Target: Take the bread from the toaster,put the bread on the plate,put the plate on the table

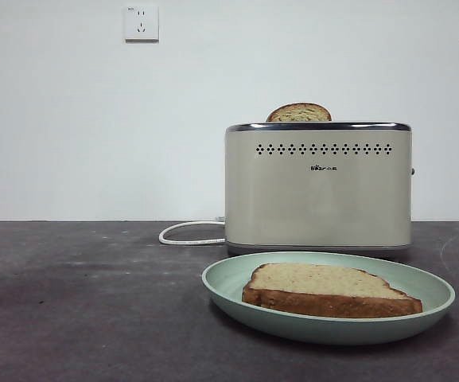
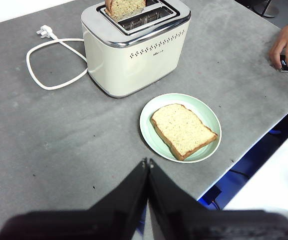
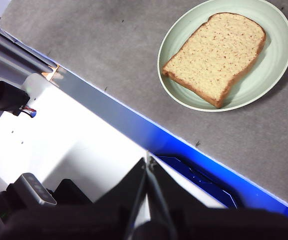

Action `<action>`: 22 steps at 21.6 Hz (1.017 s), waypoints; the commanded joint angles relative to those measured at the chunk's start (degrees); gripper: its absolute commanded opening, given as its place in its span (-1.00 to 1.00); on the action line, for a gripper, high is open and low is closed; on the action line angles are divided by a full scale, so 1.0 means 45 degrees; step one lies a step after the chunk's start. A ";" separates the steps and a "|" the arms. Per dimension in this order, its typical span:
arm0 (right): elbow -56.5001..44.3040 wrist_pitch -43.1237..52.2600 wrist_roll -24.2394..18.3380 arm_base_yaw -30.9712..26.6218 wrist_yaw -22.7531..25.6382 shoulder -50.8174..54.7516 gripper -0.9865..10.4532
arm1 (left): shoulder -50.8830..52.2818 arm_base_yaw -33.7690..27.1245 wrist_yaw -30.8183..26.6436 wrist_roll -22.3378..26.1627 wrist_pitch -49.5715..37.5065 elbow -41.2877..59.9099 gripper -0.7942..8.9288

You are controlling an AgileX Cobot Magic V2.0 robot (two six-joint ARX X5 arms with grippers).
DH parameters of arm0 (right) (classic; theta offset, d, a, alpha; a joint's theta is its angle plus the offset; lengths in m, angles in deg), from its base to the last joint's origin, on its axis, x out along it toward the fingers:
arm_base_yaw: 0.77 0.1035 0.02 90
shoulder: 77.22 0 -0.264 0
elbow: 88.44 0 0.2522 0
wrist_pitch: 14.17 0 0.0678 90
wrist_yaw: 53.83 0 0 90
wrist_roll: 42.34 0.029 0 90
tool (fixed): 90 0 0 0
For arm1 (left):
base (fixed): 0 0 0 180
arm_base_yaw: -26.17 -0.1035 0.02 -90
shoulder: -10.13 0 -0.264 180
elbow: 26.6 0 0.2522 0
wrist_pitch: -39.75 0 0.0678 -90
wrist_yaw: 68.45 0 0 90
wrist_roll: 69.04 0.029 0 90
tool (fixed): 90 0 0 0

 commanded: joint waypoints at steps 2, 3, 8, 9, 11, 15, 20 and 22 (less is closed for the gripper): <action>-0.0078 0.0039 -0.0058 0.0039 0.0034 0.0010 -0.82 | 0.0034 -0.0034 -0.0010 0.0131 -0.0024 0.0015 -0.85; -0.0078 0.0039 -0.0058 0.0039 0.0034 0.0010 -0.82 | 0.0024 -0.0034 -0.0015 0.0131 -0.0024 0.0015 -0.85; -0.0078 0.0039 -0.0058 0.0039 0.0034 0.0010 -0.82 | -0.0058 -0.0034 -0.0015 0.0131 -0.0024 0.0015 -0.85; -0.0078 0.0039 -0.0058 0.0039 0.0034 0.0010 -0.82 | -0.0063 -0.0034 -0.0015 0.0131 -0.0024 0.0015 -0.85; -0.0078 0.0039 -0.0058 0.0039 0.0034 0.0010 -0.82 | -0.0083 -0.0034 -0.0039 0.0165 -0.0049 0.0015 -0.85; -0.0078 0.0039 -0.0058 0.0039 0.0034 0.0010 -0.82 | -0.0083 -0.0029 -0.0831 0.0204 -0.0996 0.0024 -0.85; -0.0078 0.0039 -0.0058 0.0039 0.0034 0.0010 -0.82 | -0.0053 -0.1044 -0.1987 0.1817 -0.3978 0.0112 -0.85; -0.0078 0.0039 -0.0058 0.0039 0.0034 0.0010 -0.82 | 0.0131 -0.2021 -0.1593 0.2511 -0.5586 0.0423 -0.85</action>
